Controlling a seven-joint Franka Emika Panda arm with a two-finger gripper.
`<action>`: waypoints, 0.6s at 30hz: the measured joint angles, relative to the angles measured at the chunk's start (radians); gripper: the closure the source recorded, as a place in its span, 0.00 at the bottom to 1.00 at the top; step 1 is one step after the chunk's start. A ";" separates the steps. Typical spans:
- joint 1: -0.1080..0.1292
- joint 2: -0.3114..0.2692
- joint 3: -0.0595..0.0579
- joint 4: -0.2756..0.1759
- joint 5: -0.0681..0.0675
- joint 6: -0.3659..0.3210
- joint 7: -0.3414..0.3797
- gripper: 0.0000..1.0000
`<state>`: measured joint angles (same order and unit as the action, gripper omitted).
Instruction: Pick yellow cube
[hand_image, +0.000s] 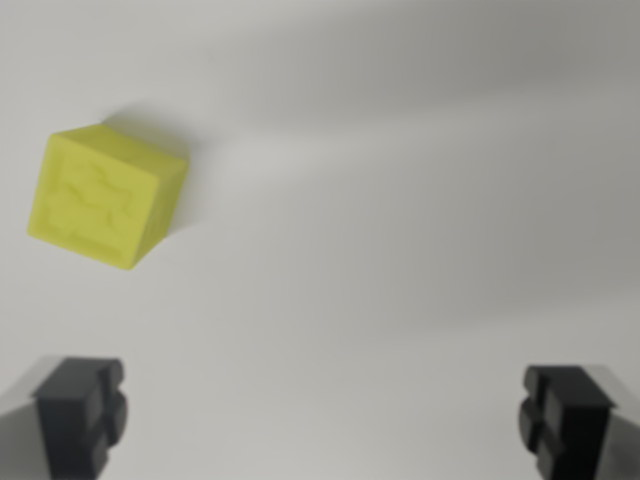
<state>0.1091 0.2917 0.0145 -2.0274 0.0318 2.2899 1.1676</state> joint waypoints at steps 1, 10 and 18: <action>0.004 0.006 0.000 0.000 0.000 0.006 0.010 0.00; 0.038 0.057 0.000 0.009 -0.004 0.053 0.102 0.00; 0.068 0.105 0.000 0.024 -0.008 0.092 0.184 0.00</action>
<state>0.1769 0.3966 0.0141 -2.0038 0.0238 2.3822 1.3517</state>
